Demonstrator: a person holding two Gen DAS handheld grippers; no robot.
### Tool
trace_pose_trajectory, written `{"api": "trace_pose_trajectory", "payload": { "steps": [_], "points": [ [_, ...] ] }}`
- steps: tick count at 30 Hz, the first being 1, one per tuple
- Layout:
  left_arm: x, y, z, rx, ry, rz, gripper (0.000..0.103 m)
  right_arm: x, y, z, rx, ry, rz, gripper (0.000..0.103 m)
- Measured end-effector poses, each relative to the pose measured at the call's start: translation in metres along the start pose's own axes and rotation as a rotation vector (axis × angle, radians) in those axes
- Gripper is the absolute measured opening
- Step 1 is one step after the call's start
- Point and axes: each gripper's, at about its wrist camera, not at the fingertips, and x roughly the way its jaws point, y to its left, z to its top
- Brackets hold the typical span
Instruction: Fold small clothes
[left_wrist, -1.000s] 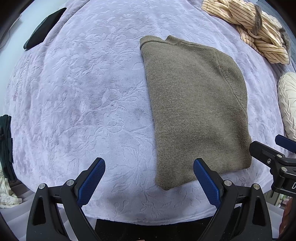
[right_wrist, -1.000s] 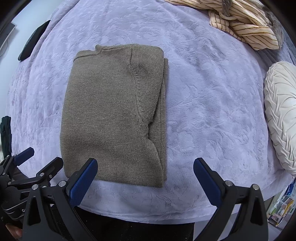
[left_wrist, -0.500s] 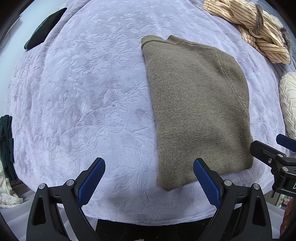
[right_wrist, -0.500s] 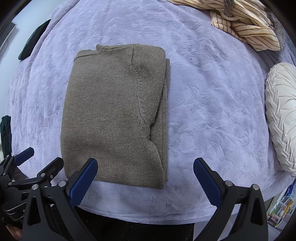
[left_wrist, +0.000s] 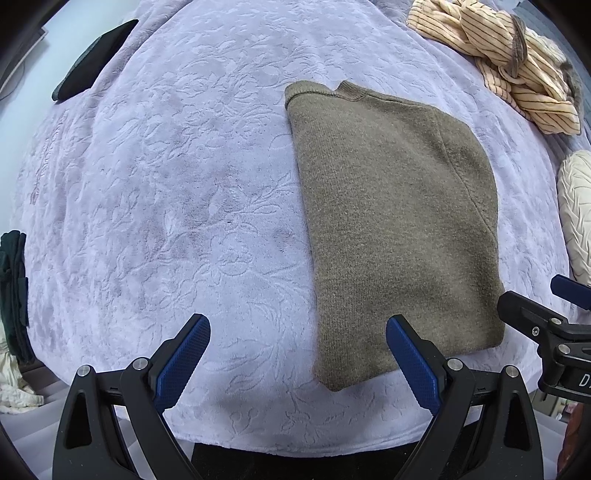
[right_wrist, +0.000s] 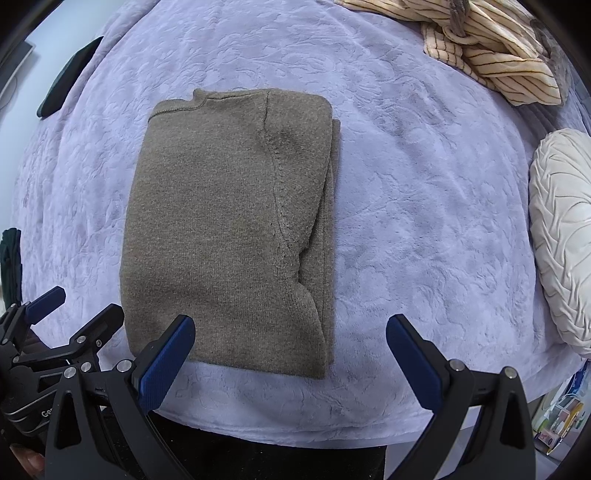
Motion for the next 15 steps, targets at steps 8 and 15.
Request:
{"api": "trace_pose_trajectory", "payload": {
  "steps": [8,15],
  "points": [
    [0.0003,-0.0005,0.0009,-0.001,-0.003,0.003,0.097,0.0002,0.0006,-0.0003,0.001,0.001,0.0,0.103],
    [-0.0053,-0.0061,0.0034,0.029,-0.038,0.014,0.097,0.0003,0.0006,-0.0001,0.002,0.001,0.0,0.103]
  ]
}}
